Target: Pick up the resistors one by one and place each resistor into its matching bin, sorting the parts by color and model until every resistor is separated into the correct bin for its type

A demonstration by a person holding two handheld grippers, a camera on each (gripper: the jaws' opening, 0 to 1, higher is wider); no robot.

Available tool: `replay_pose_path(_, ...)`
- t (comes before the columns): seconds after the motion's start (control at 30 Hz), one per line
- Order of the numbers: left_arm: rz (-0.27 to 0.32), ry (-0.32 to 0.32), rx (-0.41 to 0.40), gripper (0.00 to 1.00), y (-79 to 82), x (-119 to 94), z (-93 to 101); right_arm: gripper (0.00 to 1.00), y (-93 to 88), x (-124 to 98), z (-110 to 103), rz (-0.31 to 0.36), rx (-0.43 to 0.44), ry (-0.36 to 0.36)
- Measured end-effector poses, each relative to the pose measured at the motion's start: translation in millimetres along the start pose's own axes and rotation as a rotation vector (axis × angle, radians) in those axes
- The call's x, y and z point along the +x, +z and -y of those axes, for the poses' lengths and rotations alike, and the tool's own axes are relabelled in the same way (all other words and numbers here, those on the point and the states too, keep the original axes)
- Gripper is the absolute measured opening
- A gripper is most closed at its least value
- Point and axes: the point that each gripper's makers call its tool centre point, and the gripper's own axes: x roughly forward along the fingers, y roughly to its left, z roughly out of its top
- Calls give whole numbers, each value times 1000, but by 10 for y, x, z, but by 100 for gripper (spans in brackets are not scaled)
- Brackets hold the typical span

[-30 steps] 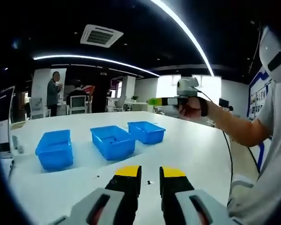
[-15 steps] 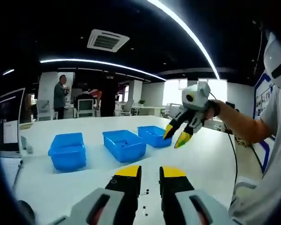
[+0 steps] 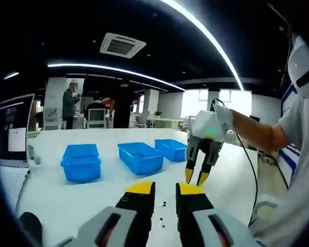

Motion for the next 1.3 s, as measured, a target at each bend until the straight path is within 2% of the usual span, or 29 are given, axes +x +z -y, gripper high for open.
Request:
replay_pose_path(0.17, 30, 23, -6, 19, 70, -89, -66, 16, -42, 95, -16, -42, -8, 42)
replay_pose_path(0.23, 36, 18, -14, 19, 69, -106, -66, 6, -29, 77, -19, -37, 6, 46)
replay_pose_path(0.27, 37, 16, -19, 19, 58, -112, -65, 5, -76, 75, -17, -59, 26, 40)
replay_pose_path(0.43, 13, 28, -33, 19, -24, -99, -96, 5, -67, 46, -57, -14, 47, 28)
replay_pose_path(0.57, 14, 19, -38, 19, -32, -52, -65, 5, -49, 24, -87, 51, 96, -2)
replay_pose_path(0.73, -9, 4, -25, 19, -58, 34, -32, 5, 35, -77, -66, 205, 182, -63)
replay_pose_path(0.77, -7, 3, -25, 19, -46, 50, -28, 5, 53, -129, -58, 270, 225, -92)
replay_pose_path(0.9, -2, -5, -25, 19, -17, 96, 5, 5, -35, -218, 20, 402, 346, -193)
replay_pose_path(1.03, -7, -21, -23, 19, -29, 123, 56, 5, -134, -338, 80, 602, 498, -282)
replay_pose_path(1.1, -11, -25, -25, 19, -43, 132, 67, 5, -156, -467, 144, 712, 560, -345)
replay_pose_path(1.23, -26, -24, -28, 19, -74, 167, 67, 5, -296, -819, 298, 870, 652, -506)
replay_pose_path(1.3, -22, -29, -26, 19, -55, 183, 79, 5, -464, -1109, 431, 963, 716, -631)
